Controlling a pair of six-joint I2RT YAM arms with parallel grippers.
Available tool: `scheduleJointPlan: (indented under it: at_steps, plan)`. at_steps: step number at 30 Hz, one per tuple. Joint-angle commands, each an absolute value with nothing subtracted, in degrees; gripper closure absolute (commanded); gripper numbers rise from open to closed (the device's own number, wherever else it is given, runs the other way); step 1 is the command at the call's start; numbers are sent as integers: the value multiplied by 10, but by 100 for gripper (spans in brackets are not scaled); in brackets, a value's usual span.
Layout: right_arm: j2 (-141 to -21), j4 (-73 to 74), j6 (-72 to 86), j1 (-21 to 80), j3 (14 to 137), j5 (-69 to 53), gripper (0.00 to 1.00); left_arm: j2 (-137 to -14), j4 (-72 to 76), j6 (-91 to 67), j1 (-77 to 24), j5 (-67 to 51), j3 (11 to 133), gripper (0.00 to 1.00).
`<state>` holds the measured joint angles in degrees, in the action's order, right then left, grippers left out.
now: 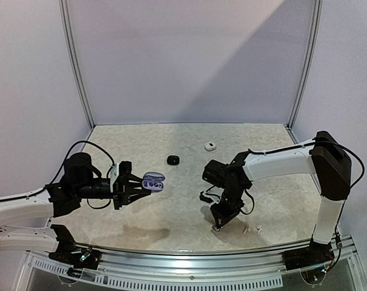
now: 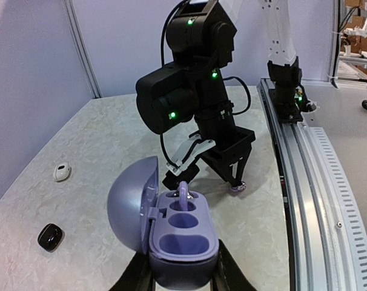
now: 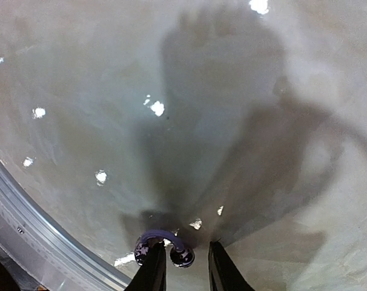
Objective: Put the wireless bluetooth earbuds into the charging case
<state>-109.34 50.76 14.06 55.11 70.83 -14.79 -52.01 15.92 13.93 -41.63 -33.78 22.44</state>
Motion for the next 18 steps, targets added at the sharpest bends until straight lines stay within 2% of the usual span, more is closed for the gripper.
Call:
scheduleJointPlan:
  at_steps: [1, 8, 18]
  plan:
    - [-1072, 493, 146, 559, 700, -165, 75, -514, 157, 145, -423, -336, 219, 100]
    - [-1075, 506, 166, 564, 701, -145, 79, -515, 159, 145, -423, -337, 218, 100]
    - [-1101, 517, 170, 572, 714, -134, 78, -514, 161, 145, -424, -337, 216, 100]
